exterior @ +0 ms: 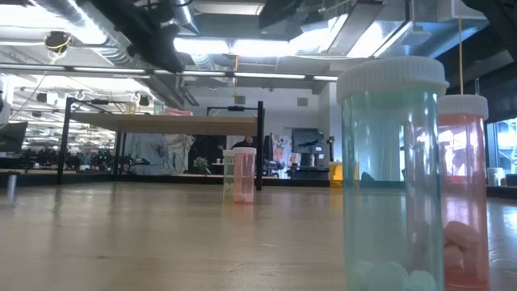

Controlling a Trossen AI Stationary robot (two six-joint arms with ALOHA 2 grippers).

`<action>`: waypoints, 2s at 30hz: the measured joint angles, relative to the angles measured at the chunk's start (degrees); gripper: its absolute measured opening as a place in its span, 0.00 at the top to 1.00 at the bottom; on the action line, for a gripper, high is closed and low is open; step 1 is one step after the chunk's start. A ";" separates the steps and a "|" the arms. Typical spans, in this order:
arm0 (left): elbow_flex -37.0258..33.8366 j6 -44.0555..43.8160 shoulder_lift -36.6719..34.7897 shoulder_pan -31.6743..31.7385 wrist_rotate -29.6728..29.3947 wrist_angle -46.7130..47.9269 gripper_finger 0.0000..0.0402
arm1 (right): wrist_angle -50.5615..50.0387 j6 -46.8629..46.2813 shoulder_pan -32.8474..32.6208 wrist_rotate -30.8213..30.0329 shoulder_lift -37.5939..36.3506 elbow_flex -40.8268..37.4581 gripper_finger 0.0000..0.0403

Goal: Pick and place medicine bottles onto shelf by color
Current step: Put the top right small red pill bottle on the shelf

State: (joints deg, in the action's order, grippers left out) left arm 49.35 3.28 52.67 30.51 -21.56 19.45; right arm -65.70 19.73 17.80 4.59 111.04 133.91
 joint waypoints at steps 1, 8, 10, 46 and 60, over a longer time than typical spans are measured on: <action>1.62 -1.81 -0.26 -0.01 0.79 4.07 0.67 | 0.52 0.56 0.19 1.18 0.20 -0.03 0.54; 6.39 -10.66 -1.95 -0.03 6.25 21.86 0.67 | 3.93 9.32 0.85 6.04 4.74 -0.04 0.54; 6.39 -11.08 -1.94 -0.03 6.48 24.23 0.67 | 5.27 9.70 1.06 6.16 6.04 -0.07 0.54; -10.75 -1.21 -1.48 0.97 4.21 -0.74 0.67 | 10.30 9.07 0.76 6.56 9.09 -0.04 0.54; -5.32 -4.35 -10.73 0.97 3.64 9.93 0.67 | 23.02 9.27 1.22 14.49 13.67 0.04 0.54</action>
State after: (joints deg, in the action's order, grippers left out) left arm 44.03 -1.07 41.94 31.48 -17.92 29.38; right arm -42.67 29.00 19.03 19.08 124.72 133.95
